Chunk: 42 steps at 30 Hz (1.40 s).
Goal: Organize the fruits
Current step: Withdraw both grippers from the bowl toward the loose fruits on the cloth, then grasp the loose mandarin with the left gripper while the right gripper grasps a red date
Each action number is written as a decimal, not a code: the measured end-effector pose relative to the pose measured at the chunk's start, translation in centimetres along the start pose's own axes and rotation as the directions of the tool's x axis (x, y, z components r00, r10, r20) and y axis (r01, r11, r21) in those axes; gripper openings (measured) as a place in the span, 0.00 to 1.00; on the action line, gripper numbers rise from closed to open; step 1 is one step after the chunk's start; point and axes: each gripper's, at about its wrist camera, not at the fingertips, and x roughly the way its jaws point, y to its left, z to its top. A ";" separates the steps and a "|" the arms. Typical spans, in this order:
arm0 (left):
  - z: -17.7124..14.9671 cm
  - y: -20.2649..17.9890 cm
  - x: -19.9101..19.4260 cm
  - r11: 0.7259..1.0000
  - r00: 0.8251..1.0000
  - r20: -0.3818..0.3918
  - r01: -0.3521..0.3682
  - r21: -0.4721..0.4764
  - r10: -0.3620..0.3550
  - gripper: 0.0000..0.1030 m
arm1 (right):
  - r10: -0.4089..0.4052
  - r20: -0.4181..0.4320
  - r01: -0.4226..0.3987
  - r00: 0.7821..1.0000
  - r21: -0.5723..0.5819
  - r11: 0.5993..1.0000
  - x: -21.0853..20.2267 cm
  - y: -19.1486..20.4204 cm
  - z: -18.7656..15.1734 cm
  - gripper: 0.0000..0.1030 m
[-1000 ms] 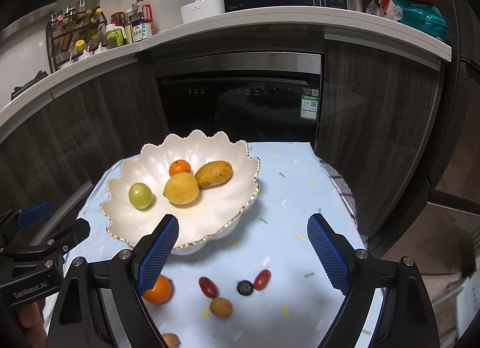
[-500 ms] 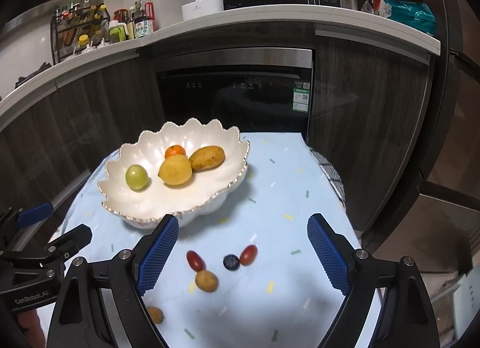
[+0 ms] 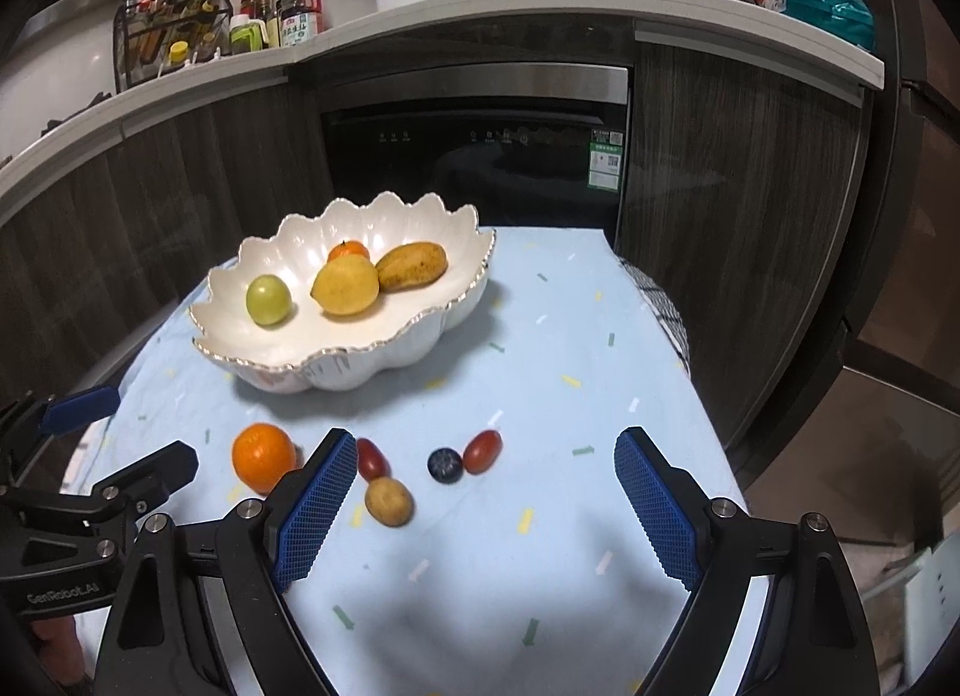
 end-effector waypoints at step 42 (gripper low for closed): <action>-0.5 0.1 9.2 0.998 0.989 -0.143 0.044 -0.034 -0.049 0.63 | 0.013 -0.144 -0.001 0.989 0.082 0.997 9.7 -1.6 -0.1 0.62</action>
